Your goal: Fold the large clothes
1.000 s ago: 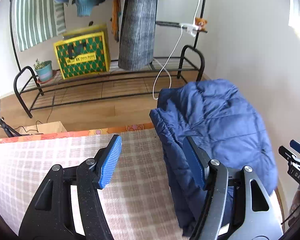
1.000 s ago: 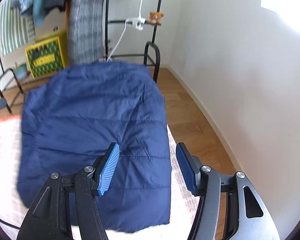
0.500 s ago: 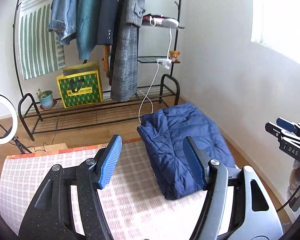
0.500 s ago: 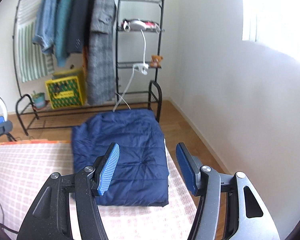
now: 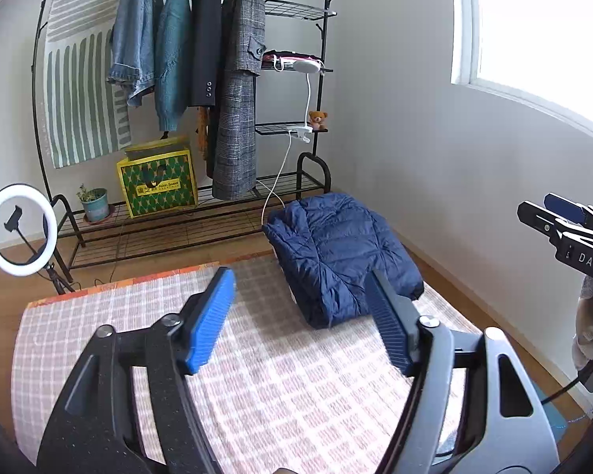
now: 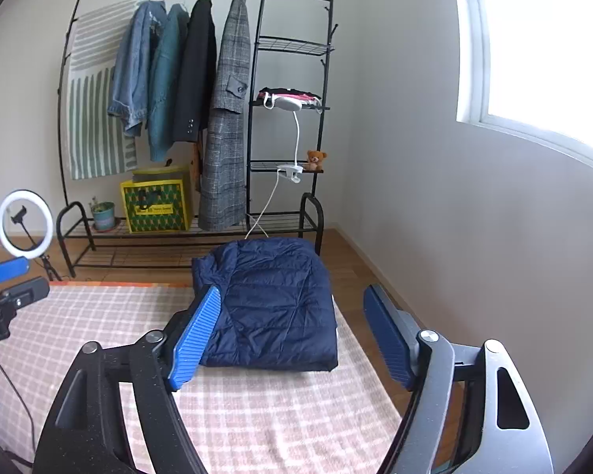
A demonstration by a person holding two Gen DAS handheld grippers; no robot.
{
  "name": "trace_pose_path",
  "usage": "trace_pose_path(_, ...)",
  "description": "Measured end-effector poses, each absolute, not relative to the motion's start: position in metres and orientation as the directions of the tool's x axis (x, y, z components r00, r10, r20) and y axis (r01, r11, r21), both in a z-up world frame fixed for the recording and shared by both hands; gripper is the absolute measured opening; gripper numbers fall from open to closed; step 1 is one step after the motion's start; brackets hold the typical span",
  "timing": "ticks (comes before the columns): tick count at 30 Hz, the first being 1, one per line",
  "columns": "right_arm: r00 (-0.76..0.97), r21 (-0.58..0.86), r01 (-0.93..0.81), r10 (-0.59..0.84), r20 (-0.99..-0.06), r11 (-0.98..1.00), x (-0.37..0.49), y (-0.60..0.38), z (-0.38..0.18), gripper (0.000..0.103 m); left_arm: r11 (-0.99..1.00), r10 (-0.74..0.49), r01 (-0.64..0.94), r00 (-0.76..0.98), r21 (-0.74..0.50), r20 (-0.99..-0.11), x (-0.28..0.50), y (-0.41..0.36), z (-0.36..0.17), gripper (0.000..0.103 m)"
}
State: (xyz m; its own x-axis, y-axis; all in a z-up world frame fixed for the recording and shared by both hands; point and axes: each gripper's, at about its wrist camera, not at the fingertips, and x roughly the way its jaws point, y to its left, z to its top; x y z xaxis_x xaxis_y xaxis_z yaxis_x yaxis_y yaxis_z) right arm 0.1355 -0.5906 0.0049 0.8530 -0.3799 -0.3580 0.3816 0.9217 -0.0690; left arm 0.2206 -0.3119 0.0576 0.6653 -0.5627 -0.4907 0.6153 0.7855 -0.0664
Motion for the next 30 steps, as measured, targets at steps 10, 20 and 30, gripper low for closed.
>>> trace_pose_path(10, 0.839, -0.035, 0.457, -0.444, -0.315, 0.889, 0.071, -0.552, -0.002, 0.095, 0.767, -0.593, 0.640, 0.677, -0.050, -0.435, 0.143, -0.252, 0.056, 0.098)
trace_pose_path(20, 0.851, 0.000, 0.466, -0.448, -0.273, 0.885, 0.031, -0.518, -0.014, 0.100, 0.775, -0.576, 0.632, 0.701, -0.007, -0.421, 0.089, -0.215, 0.037, 0.103)
trace_pose_path(30, 0.850, 0.009, 0.469, -0.448, -0.277, 0.883, 0.013, -0.481, -0.041, 0.100, 0.768, -0.584, 0.639, 0.680, -0.033, -0.443, 0.059, -0.194, 0.017, 0.103)
